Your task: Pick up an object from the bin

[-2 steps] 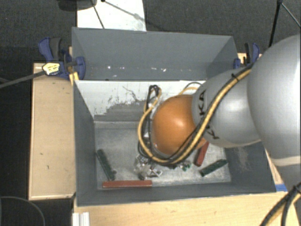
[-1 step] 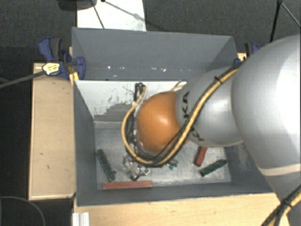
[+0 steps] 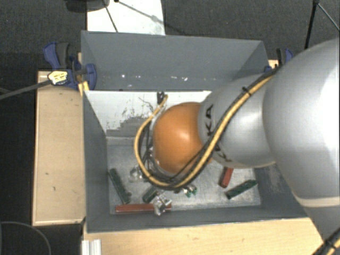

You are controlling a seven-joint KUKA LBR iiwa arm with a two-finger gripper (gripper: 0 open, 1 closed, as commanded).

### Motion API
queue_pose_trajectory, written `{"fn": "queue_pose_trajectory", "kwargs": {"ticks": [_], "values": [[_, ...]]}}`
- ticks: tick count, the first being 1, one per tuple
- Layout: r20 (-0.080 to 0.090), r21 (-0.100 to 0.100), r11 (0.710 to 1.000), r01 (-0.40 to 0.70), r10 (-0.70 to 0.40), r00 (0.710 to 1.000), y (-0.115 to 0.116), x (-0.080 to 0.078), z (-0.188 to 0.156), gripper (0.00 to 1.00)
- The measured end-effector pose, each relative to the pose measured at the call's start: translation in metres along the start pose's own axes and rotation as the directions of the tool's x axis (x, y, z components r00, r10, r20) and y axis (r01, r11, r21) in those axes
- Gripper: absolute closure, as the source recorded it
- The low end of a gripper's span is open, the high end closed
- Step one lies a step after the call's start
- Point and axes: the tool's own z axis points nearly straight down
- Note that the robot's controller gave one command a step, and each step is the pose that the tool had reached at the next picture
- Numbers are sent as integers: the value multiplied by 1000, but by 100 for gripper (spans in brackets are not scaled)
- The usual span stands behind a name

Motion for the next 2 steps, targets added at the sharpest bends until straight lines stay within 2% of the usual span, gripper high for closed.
{"fn": "queue_pose_trajectory", "kwargs": {"ticks": [1, 2], "values": [[0, 0, 1000, 0, 0, 1000, 0, 0, 0, 0], [3, 0, 996, 94, -94, 996, -14, 1, 30, 100]]}}
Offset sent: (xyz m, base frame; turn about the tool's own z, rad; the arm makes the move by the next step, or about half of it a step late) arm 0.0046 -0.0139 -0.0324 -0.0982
